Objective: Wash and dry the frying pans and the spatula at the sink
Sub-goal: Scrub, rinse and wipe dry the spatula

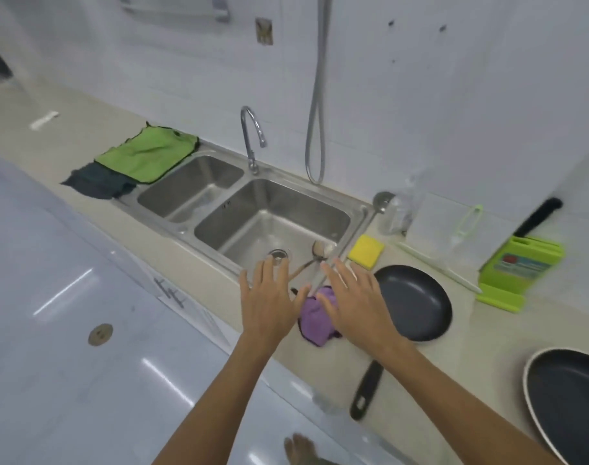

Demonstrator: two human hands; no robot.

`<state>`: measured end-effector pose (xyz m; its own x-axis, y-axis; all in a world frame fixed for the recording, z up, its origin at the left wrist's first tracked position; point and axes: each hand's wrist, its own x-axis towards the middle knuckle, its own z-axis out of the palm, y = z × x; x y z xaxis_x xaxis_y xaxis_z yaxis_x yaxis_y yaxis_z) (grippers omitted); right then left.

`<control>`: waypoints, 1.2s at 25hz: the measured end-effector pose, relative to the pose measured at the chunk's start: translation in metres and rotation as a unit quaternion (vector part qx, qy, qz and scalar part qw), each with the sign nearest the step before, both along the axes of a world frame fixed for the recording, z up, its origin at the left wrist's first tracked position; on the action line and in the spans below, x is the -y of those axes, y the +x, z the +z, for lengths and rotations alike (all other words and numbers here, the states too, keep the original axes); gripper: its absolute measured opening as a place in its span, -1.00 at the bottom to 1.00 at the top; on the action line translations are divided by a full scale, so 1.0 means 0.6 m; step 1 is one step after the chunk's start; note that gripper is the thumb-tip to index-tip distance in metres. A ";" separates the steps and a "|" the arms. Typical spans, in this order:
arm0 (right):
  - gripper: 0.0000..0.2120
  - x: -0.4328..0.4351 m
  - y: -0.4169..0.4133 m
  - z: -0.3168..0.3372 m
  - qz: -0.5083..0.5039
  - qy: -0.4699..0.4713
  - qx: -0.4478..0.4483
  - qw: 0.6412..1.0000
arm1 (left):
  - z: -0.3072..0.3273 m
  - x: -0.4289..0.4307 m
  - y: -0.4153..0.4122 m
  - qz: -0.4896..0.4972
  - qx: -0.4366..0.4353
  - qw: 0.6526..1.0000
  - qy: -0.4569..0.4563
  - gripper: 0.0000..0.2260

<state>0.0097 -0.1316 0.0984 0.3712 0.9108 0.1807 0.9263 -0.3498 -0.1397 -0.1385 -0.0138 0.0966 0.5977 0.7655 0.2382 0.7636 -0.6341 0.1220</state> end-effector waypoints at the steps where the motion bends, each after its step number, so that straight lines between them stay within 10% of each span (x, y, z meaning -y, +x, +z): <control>1: -0.40 -0.041 -0.004 0.000 -0.006 -0.005 -0.001 1.000 | -0.004 -0.045 -0.001 -0.007 -0.004 1.000 0.006 -0.40; 12: -0.41 -0.352 -0.039 -0.057 -0.171 -0.032 -0.045 0.984 | -0.095 -0.460 0.004 -0.132 -0.036 0.989 -0.052 -0.40; 20: -0.55 -0.454 -0.066 -0.159 -0.368 -0.075 -0.335 0.864 | -0.205 -0.585 -0.010 -0.262 -0.087 0.951 -0.143 -0.42; 27: -0.65 -0.486 -0.007 -0.277 -0.479 -0.122 -0.398 0.773 | -0.272 -0.586 0.023 -0.300 -0.117 0.923 -0.209 -0.40; 30: -0.77 -0.482 -0.015 -0.285 -0.489 -0.090 -0.381 0.779 | -0.265 -0.565 0.084 -0.253 -0.103 0.887 -0.372 -0.52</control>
